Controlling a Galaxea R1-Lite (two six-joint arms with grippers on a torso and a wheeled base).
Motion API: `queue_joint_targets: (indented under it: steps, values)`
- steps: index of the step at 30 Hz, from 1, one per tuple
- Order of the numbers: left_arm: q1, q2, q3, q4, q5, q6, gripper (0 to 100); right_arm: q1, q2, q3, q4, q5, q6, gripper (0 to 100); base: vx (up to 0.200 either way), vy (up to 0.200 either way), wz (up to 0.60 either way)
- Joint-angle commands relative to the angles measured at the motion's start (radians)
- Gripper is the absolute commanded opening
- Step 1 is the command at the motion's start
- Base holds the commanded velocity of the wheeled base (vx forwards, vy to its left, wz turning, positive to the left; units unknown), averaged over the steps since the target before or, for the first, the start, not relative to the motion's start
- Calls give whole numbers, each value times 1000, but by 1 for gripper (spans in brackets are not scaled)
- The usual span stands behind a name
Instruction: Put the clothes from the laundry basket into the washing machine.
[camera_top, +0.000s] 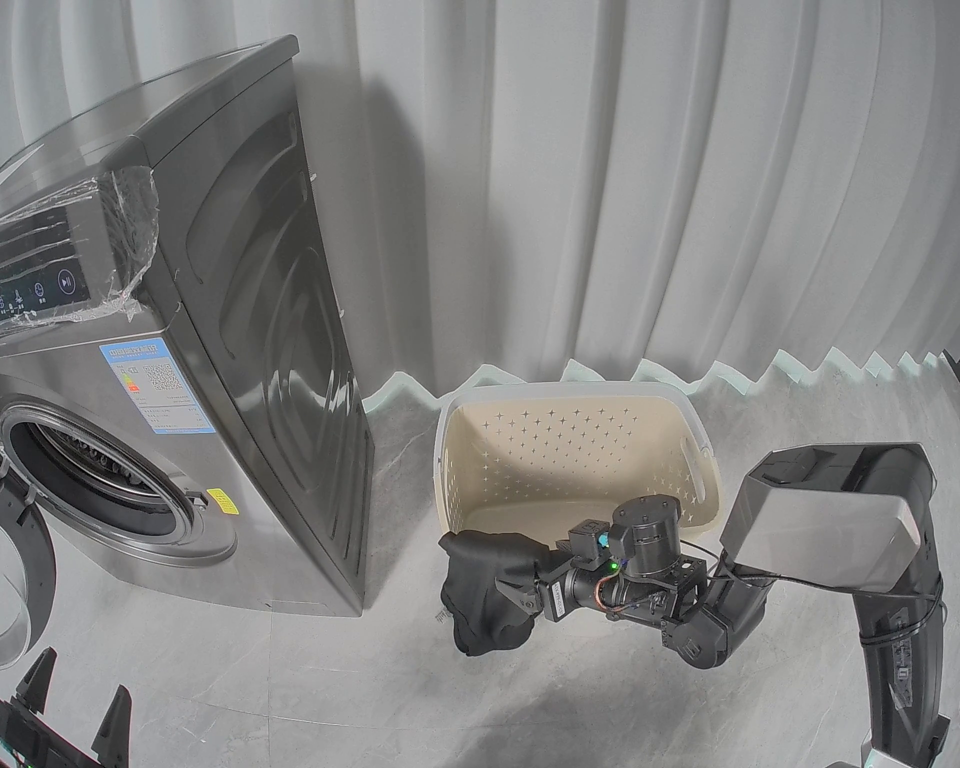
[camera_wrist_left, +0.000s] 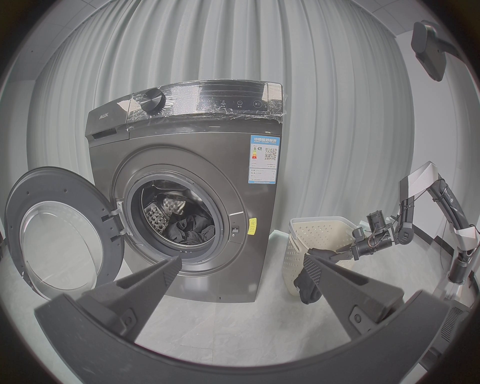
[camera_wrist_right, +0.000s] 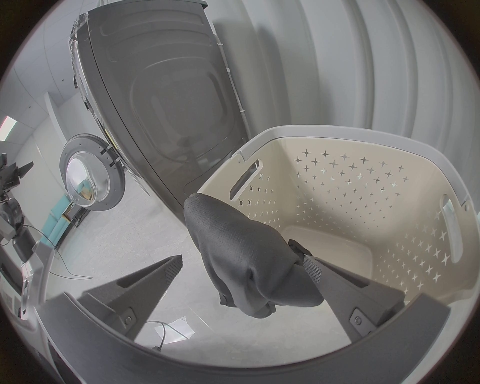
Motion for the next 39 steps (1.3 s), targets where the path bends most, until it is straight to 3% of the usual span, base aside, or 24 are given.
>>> queue_joint_targets:
  steps: [1,6,7,22,27,30,35,39]
  values:
    - [0,-16,16,0,0,0,100,1,43,-34,-4,2,-5,100,0,0,0]
    - [0,-16,16,0,0,0,100,4,65,-45,-13,1,-9,100,0,0,0]
    - [0,-16,16,0,0,0,100,5,65,-46,-19,2,-9,0,0,0,0]
    - [0,-16,16,0,0,0,100,13,27,0,-87,4,-17,0,0,0,0]
    - [0,-16,16,0,0,0,100,13,-118,112,-145,4,-15,0,0,0,0]
    - [0,-16,16,0,0,0,100,15,-190,170,-200,-7,-9,0,0,0,0]
    - [0,-16,16,0,0,0,100,21,-322,265,-302,-78,21,0,0,0,0]
    - [0,-16,16,0,0,0,100,-1,-431,297,-332,-108,51,0,0,0,0]
